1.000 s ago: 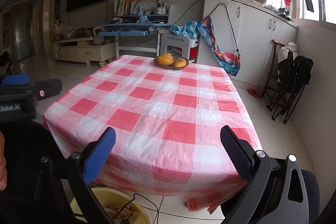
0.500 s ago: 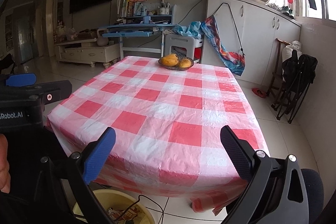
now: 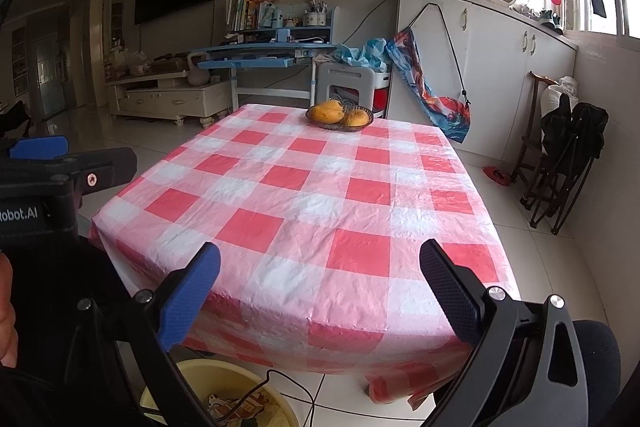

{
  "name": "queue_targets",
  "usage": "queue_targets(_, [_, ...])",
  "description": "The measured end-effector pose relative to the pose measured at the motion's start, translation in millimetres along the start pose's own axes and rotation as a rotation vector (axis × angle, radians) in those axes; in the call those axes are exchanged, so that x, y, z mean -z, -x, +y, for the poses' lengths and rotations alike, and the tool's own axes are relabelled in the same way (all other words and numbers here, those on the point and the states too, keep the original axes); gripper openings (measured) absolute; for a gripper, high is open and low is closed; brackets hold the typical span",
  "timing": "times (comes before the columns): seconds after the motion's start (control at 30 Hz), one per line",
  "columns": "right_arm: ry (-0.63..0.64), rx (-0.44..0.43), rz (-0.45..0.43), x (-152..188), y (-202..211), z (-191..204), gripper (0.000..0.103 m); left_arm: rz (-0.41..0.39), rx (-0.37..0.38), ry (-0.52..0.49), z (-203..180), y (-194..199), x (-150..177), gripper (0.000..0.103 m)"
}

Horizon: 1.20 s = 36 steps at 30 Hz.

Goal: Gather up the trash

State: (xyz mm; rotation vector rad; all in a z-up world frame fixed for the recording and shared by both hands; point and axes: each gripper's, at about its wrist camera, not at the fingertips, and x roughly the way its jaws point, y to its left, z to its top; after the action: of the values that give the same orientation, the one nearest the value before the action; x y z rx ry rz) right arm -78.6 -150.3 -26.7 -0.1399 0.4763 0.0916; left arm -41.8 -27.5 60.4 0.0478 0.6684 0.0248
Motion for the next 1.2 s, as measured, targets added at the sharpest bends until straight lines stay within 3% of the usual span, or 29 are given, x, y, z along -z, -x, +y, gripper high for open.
queue_targets(1.2, [-0.031,-0.014,0.008,0.5,-7.0,6.8,0.095,-0.017,-0.014,0.014,6.2,10.2,3.8,0.096])
